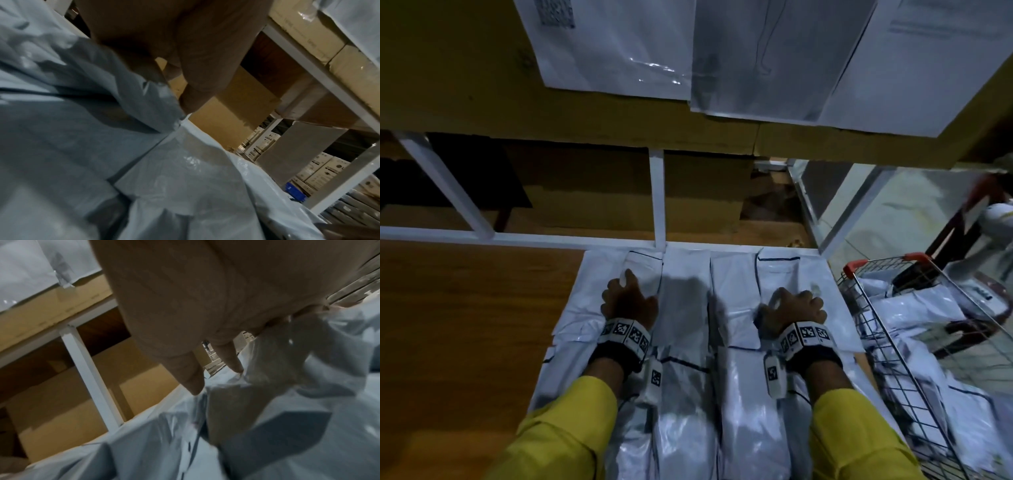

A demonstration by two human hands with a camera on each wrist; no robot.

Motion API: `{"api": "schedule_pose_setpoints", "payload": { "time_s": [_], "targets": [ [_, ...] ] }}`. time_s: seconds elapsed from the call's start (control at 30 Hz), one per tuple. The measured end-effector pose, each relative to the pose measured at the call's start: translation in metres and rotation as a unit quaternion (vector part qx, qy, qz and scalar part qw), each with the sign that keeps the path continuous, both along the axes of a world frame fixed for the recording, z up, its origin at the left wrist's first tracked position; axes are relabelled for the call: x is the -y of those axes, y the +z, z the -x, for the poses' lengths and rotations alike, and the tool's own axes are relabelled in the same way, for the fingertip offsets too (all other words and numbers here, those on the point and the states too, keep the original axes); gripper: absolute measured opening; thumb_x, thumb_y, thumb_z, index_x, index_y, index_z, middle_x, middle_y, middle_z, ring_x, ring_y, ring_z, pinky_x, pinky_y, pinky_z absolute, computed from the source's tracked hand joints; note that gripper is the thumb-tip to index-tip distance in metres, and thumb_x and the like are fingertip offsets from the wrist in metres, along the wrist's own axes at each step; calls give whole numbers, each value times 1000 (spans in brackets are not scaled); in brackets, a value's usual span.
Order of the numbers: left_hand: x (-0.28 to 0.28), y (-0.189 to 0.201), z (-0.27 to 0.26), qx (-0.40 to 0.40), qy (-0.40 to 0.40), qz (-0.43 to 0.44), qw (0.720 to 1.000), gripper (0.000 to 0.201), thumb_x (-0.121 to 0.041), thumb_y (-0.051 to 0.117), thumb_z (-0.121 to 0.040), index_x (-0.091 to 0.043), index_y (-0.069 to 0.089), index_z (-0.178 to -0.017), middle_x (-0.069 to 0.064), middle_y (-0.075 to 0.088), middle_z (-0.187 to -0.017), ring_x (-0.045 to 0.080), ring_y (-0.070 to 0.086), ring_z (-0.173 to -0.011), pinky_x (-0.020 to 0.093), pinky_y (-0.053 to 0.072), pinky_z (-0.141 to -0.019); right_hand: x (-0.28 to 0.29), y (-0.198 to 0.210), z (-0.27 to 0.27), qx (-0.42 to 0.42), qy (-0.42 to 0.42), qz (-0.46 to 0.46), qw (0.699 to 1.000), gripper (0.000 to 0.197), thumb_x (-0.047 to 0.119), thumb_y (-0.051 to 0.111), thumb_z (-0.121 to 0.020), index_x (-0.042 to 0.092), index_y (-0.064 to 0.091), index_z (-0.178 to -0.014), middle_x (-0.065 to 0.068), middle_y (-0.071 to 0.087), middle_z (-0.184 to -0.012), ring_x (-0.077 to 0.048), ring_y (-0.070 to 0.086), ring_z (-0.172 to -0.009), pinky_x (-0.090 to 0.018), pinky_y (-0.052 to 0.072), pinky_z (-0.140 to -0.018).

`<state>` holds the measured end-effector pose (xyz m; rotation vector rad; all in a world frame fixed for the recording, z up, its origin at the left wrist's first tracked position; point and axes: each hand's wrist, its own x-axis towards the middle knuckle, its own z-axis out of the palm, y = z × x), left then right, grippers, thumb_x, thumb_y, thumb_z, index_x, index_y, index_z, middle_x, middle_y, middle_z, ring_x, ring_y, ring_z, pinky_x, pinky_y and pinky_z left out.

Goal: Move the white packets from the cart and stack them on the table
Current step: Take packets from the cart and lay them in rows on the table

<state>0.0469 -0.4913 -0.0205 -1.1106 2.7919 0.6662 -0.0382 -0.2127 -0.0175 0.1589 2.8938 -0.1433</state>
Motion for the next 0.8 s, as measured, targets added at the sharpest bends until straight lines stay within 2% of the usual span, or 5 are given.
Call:
{"api": "schedule_pose_setpoints", "payload": {
  "time_s": [0.2,0.3,0.4,0.63,0.8],
  "targets": [
    [-3,-11,0,38,-20,53,998,86,-57,63,-86,-22,24,-155,15,18,-154,38,30,-135,48,33,-110,3,-10,-6,0,5,-1,1000,50,60,60,-72,28,54,-110,-16,39,-136,-40,33,-124,-53,31,-104],
    [-7,-17,-2,60,-44,74,994,88,-63,57,-88,-22,19,-156,15,8,-157,39,24,-139,50,26,-113,2,-9,-6,38,23,-13,999,70,62,63,-71,33,45,-131,-18,4,-162,-46,6,-145,-59,18,-114],
    [-9,-21,-5,87,-73,86,990,92,-64,50,-92,-19,5,-159,17,-2,-161,39,16,-144,50,23,-114,0,-8,-6,58,28,-20,998,81,66,60,-73,35,34,-144,-18,-13,-163,-48,-11,-148,-60,11,-116],
    [-4,-26,-6,91,-95,55,990,93,-67,41,-95,-20,-8,-159,16,-13,-165,38,3,-150,53,16,-117,-2,-15,-19,14,14,-14,1000,95,81,29,-87,29,-1,-160,-22,-22,-162,-47,-20,-148,-57,2,-121],
    [-5,-25,-7,116,-116,20,986,96,-70,34,-95,-17,-16,-158,17,-24,-163,36,-17,-152,55,5,-121,-7,-22,-25,34,8,-9,999,98,86,18,-84,27,3,-160,-21,-11,-165,-45,-13,-150,-56,0,-121]
  ]
}}
